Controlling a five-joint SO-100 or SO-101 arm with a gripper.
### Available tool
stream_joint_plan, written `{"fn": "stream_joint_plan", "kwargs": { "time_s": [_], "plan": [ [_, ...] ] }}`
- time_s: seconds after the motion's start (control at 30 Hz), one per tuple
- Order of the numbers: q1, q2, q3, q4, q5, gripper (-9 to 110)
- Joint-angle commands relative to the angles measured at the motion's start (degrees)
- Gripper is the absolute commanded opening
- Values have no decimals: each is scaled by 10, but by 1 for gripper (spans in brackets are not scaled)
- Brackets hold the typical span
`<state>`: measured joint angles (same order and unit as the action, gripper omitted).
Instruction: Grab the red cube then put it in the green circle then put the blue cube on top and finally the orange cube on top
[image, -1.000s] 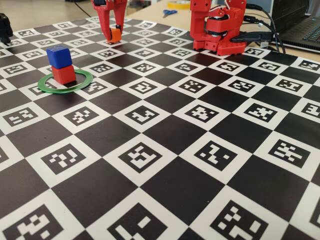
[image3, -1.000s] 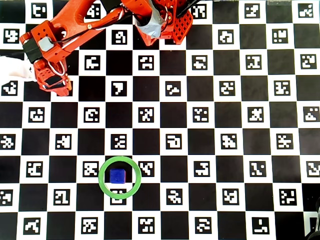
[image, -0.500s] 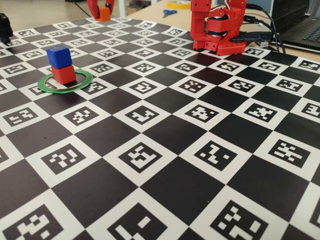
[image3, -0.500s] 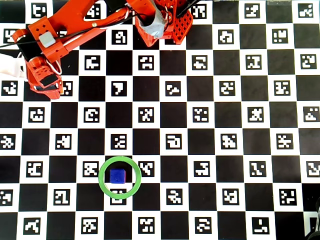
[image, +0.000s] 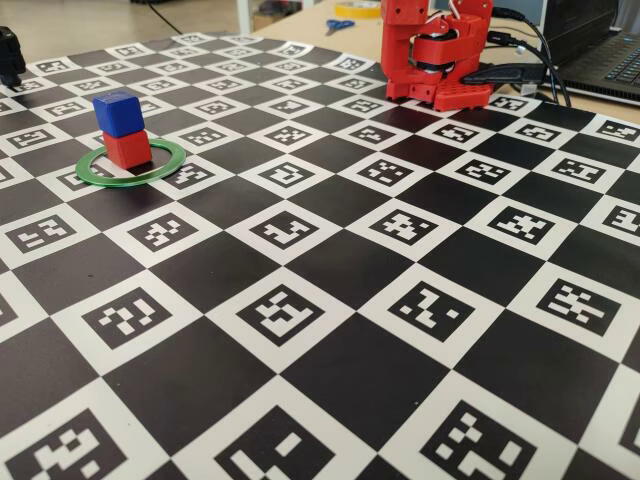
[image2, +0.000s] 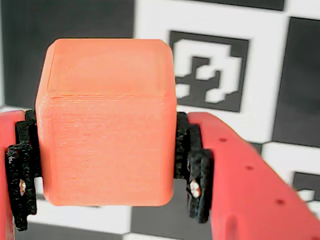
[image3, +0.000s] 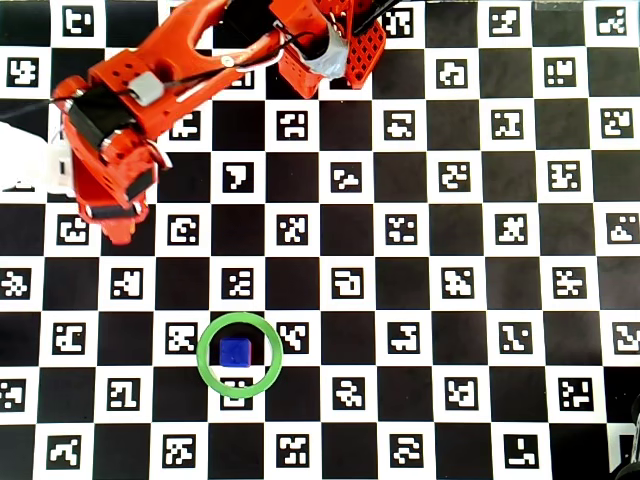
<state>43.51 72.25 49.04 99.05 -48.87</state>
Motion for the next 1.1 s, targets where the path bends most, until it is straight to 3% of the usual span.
{"fn": "stream_joint_plan", "kwargs": {
  "time_s": [0.0, 1.07],
  "plan": [
    [-39, 46, -52, 33, 35, 4],
    [-208, -48, -61, -51, 281, 4]
  ]
}}
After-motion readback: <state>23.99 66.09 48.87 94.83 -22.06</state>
